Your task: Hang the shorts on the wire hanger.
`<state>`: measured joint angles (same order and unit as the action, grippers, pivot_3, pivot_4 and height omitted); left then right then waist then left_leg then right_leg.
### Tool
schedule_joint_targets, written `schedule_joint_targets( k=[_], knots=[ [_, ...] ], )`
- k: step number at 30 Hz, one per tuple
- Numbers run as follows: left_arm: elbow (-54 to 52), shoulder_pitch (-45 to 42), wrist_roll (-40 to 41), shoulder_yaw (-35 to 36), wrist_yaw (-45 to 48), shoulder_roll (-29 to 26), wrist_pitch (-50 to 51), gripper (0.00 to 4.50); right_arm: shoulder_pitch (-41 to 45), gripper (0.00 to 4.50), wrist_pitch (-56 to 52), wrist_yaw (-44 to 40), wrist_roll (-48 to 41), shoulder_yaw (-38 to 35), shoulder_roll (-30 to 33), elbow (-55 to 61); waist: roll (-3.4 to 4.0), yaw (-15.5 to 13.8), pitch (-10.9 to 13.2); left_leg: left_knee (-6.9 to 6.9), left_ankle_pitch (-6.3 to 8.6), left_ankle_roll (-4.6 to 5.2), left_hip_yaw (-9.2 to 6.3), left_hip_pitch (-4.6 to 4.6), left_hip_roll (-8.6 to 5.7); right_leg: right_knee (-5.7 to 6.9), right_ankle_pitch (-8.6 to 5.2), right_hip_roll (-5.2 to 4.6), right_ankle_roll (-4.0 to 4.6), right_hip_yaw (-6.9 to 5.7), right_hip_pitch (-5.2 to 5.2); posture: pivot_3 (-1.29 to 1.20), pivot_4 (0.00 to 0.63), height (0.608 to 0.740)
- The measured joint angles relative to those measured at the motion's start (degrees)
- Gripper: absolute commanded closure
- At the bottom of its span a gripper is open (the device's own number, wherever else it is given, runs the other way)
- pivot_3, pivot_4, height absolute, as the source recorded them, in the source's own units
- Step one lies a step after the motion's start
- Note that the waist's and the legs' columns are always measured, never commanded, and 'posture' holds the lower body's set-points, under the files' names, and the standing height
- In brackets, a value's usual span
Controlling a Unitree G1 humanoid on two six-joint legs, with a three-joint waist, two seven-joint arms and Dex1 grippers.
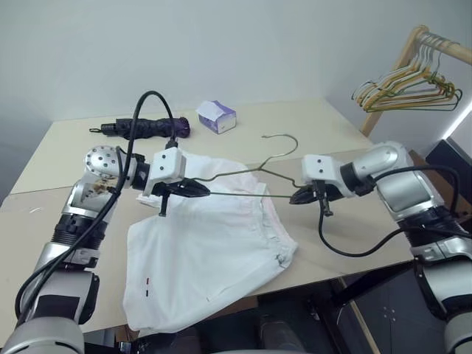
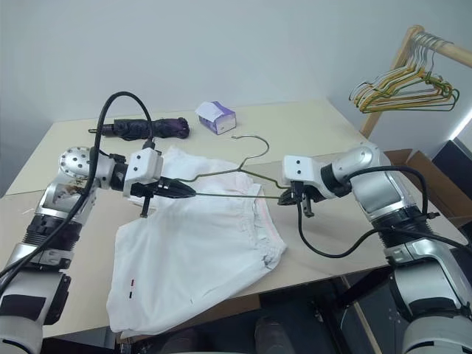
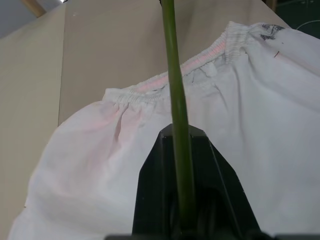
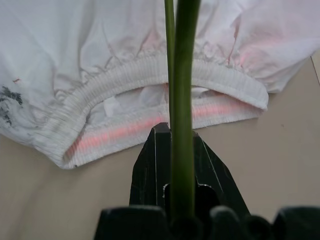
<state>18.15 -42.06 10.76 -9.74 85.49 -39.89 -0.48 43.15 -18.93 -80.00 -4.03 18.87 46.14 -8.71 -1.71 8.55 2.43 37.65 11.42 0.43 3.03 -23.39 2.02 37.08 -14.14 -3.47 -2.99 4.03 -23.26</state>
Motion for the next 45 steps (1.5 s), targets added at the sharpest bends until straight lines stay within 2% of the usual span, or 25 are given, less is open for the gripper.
schedule_joint_targets(
  k=[1, 6, 11, 12, 16, 22, 24, 28, 36, 45],
  knots=[
    [0.4, 0.1, 0.1, 0.0, 0.3, 0.1, -0.4, 3.5, -1.5, 4.5, -1.1, 0.0, -1.1, -0.9, 0.6, 1.4, 0.0, -0.1, 0.0, 0.02, 0.01, 0.01, -0.01, 0.0, 0.0, 0.0, 0.0, -0.01, 0.0, -0.01, 0.0, -0.11, 0.0, 0.74],
    [2.0, 1.0, 0.9, 1.1, -0.8, 1.0, -0.6, 1.82, -11.6, 4.5, -11.6, 0.4, -8.9, -7.7, 4.7, 10.7, 0.0, -0.5, 0.0, 0.14, 0.03, 0.04, 0.0, -0.04, 0.0, 0.0, 0.0, -0.03, -0.02, -0.04, 0.02, -0.13, 0.0, 0.74],
    [0.6, 3.0, 3.5, 4.4, -3.2, 0.5, 3.1, 0.16, -26.5, 4.5, -21.8, 3.0, -15.7, -15.3, 8.2, 17.9, 0.0, -0.6, 0.0, 0.13, 0.04, 0.04, 0.03, 0.0, 0.03, -0.01, -0.05, -0.02, -0.09, -0.04, 0.04, -0.13, 0.0, 0.74],
    [-0.5, 4.2, 4.3, 5.0, -3.5, 0.1, 4.2, 0.04, -28.8, 4.5, -23.5, 3.5, -17.0, -16.2, 8.3, 18.5, 0.0, -0.4, 0.0, 0.13, 0.04, 0.04, 0.03, 0.02, 0.03, -0.01, -0.05, -0.02, -0.09, -0.02, 0.06, -0.13, 0.0, 0.74],
    [-9.9, 13.2, 9.7, 9.3, -8.4, 2.3, 7.9, 0.04, -37.6, 4.5, -33.2, 8.1, -21.9, -22.9, 8.4, 19.1, 0.0, -0.2, 0.0, 0.13, 0.06, 0.04, 0.01, 0.1, 0.06, -0.03, -0.04, -0.05, -0.09, 0.0, 0.16, -0.13, 0.008, 0.74],
    [-21.3, 18.6, 15.4, 11.7, -13.0, 3.0, 14.2, 0.04, -42.5, 4.5, -42.7, 11.0, -25.8, -24.8, 8.4, 15.7, 0.02, -0.2, 0.0, 0.14, 0.07, 0.03, 0.05, 0.16, 0.03, -0.07, -0.04, -0.04, -0.1, 0.04, 0.2, -0.11, 0.023, 0.74],
    [-23.1, 19.9, 16.4, 12.0, -13.6, 3.0, 14.7, 0.04, -41.6, 4.5, -45.3, 11.6, -26.7, -24.5, 8.4, 14.5, 0.04, -0.1, 0.0, 0.13, 0.07, 0.05, 0.07, 0.2, 0.03, -0.07, -0.04, -0.01, -0.09, 0.08, 0.2, -0.1, 0.025, 0.74],
    [-24.2, 20.8, 16.5, 12.2, -14.6, 3.0, 14.8, 0.04, -34.4, 4.5, -50.4, 11.6, -28.0, -20.7, 8.6, 9.5, 0.04, 0.0, 0.0, 0.13, 0.07, 0.05, 0.05, 0.23, 0.01, -0.1, -0.07, 0.02, -0.01, 0.09, 0.23, -0.1, 0.025, 0.74],
    [-25.9, 22.4, 16.7, 12.4, -15.0, 1.8, 15.0, 0.04, -28.6, 4.5, -50.2, 11.5, -27.4, -13.1, 8.6, 1.8, 0.06, -1.7, 0.0, 0.13, 0.11, 0.11, 0.08, 0.12, 0.0, -0.2, -0.04, 0.01, -0.1, 0.08, 0.16, -0.07, 0.022, 0.74],
    [-26.5, 22.8, 17.4, 12.5, -15.3, 1.4, 15.2, 0.04, -26.8, 4.5, -47.3, 8.5, -27.0, -10.8, 9.2, -0.8, 0.06, -2.9, 0.0, 0.13, 0.11, 0.12, 0.1, 0.11, 0.0, -0.2, -0.04, 0.02, -0.1, 0.09, 0.14, -0.05, 0.014, 0.74]
  ],
)
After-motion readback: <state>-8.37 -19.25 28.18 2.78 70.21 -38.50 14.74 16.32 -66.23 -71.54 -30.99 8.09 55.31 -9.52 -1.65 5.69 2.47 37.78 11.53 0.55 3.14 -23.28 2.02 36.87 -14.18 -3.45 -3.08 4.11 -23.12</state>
